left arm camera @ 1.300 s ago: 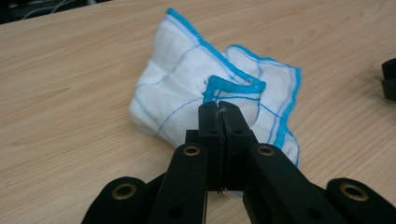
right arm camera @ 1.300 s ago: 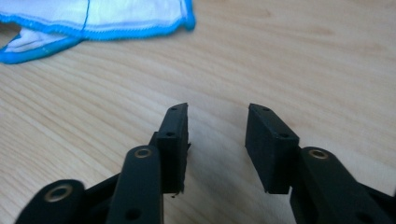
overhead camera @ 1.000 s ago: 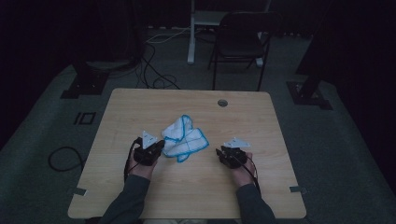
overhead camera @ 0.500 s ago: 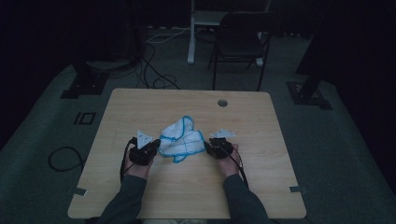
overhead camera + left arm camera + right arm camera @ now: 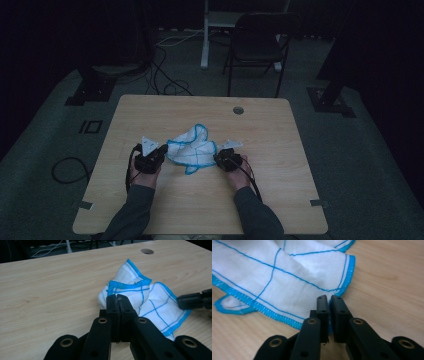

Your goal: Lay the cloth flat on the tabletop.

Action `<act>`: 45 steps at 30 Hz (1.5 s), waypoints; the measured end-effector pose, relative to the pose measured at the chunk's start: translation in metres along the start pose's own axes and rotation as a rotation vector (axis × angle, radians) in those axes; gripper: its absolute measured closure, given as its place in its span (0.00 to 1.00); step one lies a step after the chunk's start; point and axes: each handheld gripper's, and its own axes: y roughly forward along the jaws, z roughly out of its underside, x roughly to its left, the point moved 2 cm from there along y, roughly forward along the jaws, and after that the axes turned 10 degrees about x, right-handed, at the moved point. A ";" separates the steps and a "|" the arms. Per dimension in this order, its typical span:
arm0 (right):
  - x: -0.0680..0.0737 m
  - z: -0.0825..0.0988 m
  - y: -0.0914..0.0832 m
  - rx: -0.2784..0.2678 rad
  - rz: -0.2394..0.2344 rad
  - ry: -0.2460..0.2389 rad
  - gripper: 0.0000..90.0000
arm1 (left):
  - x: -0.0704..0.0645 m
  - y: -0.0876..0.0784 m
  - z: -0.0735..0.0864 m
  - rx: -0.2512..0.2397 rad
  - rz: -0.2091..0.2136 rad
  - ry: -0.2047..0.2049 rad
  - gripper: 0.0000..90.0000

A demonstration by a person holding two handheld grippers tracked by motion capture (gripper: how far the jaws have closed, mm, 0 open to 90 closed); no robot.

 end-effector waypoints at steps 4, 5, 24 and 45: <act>0.011 0.006 -0.010 -0.029 -0.024 -0.010 0.97 | 0.008 0.001 0.008 0.015 -0.021 -0.030 0.99; 0.014 0.008 -0.012 -0.036 -0.029 -0.016 0.97 | 0.011 0.001 0.010 0.020 -0.028 -0.042 0.99; 0.044 0.034 -0.031 -0.045 -0.073 -0.082 0.98 | 0.040 0.015 0.050 0.175 -0.037 -0.195 0.80; 0.043 0.034 -0.030 -0.057 -0.078 -0.080 0.97 | -0.016 0.019 -0.006 0.091 0.043 0.026 0.64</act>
